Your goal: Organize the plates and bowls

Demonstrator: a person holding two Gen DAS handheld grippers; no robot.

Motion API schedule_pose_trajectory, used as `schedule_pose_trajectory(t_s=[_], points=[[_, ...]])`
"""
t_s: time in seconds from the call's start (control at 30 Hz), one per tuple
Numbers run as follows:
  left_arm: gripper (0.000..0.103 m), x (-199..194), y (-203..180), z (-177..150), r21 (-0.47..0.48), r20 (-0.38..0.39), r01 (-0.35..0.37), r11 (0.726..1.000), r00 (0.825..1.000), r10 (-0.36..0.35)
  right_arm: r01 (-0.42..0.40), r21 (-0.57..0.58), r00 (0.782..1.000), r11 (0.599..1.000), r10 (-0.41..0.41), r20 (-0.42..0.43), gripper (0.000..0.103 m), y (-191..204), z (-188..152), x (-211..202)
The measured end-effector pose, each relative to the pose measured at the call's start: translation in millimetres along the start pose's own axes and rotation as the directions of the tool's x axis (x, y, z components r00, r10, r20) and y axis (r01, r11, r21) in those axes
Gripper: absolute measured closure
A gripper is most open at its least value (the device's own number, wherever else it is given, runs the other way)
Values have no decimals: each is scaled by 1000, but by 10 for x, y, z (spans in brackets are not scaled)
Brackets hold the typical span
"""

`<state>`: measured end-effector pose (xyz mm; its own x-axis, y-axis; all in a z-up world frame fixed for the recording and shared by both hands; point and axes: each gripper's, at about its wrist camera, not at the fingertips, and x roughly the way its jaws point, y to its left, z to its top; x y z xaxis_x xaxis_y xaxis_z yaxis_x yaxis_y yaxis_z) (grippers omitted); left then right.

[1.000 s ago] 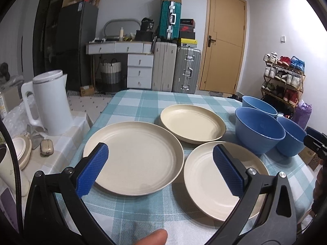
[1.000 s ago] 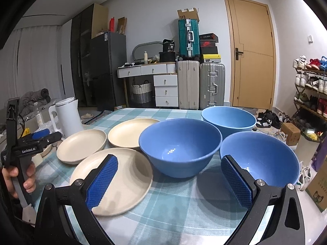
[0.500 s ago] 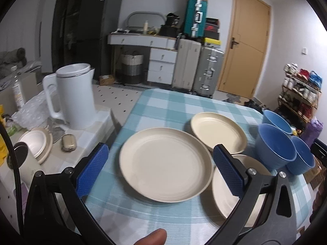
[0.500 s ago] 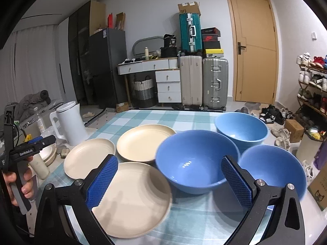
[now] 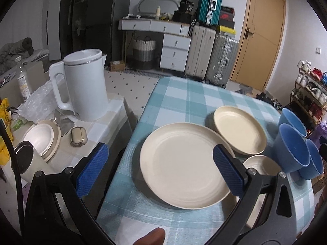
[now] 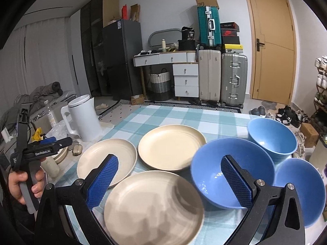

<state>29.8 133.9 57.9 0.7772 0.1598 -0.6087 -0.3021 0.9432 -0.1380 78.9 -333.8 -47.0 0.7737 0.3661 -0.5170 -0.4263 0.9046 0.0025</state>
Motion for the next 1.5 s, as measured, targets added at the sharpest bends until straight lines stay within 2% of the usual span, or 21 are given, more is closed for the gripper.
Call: schedule_pose_trajectory(t_s=[0.2, 0.37, 0.57, 0.73, 0.83, 1.0, 1.43, 1.5], points=[[1, 256, 93, -23, 5, -40, -8, 1000, 999, 9, -54, 34, 999, 998, 54, 0, 0, 103, 102, 179], [1, 384, 173, -110, 2, -58, -25, 1000, 998, 25, -72, 22, 997, 997, 73, -37, 0, 250, 131, 427], [1, 549, 283, -185, -17, -95, -15, 1000, 995, 13, -105, 22, 990, 994, 107, -88, 1, 420, 116, 734], [1, 681, 355, -248, -38, -131, -22, 999, 991, 17, -103, 22, 983, 994, 106, -152, 9, 505, 83, 1020], [1, 752, 391, -278, -36, -151, -36, 999, 988, 31, -120, 32, 975, 992, 124, -184, 10, 523, 56, 1154], [1, 894, 423, -335, -41, -180, -43, 998, 983, 35, -143, 34, 961, 989, 147, -234, 18, 580, 13, 1370], [1, 963, 479, -385, -44, -201, -65, 997, 978, 54, -195, 37, 934, 980, 197, -298, 34, 758, -48, 1736], [2, 961, 507, -377, -54, -201, -62, 997, 978, 50, -196, 27, 931, 980, 195, -310, 40, 778, -51, 1774]])
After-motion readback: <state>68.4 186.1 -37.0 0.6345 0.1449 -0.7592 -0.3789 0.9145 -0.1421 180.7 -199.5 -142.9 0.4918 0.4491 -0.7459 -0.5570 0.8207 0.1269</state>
